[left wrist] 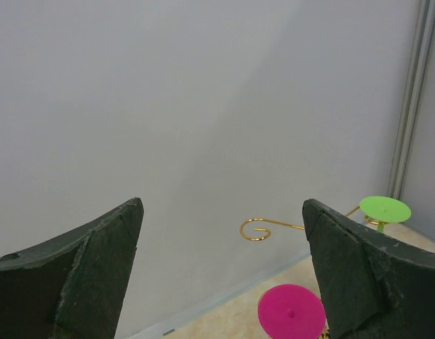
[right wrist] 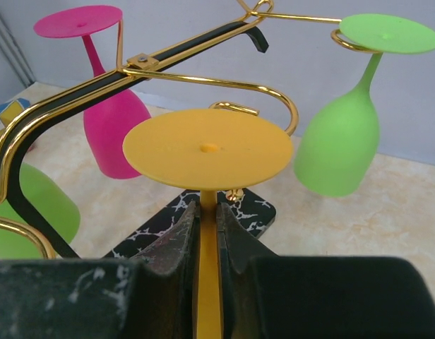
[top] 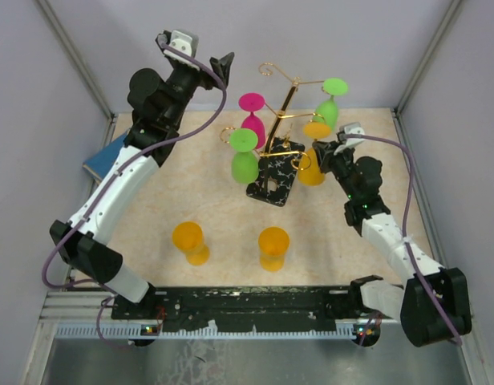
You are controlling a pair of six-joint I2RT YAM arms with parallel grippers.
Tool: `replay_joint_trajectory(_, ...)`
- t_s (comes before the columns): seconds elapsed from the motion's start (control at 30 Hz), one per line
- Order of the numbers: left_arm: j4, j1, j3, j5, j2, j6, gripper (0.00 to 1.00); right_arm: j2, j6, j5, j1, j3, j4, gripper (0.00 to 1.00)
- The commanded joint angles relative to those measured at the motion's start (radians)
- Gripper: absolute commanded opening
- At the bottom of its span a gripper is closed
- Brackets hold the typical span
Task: Place the wine glass upside down on the wine glass rack
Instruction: Turn the wine glass upside down at the wine rack.
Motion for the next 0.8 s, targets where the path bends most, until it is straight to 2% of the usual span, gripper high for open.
replay_joint_trajectory(0.0, 0.008, 0.018, 0.009, 0.030, 0.004, -0.025, 1.00, 0.026, -0.025, 0.021, 0.006, 0.006, 0.158, 0.00)
replay_joint_trajectory(0.43, 0.020, 0.048, 0.001, 0.042, 0.015, -0.019, 1.00, 0.152, 0.001, 0.017, 0.019, 0.082, 0.227, 0.00)
replay_joint_trajectory(0.77, 0.036, 0.062, -0.013, 0.052, 0.020, -0.022, 1.00, 0.218, 0.011, 0.069, 0.047, 0.130, 0.277, 0.00)
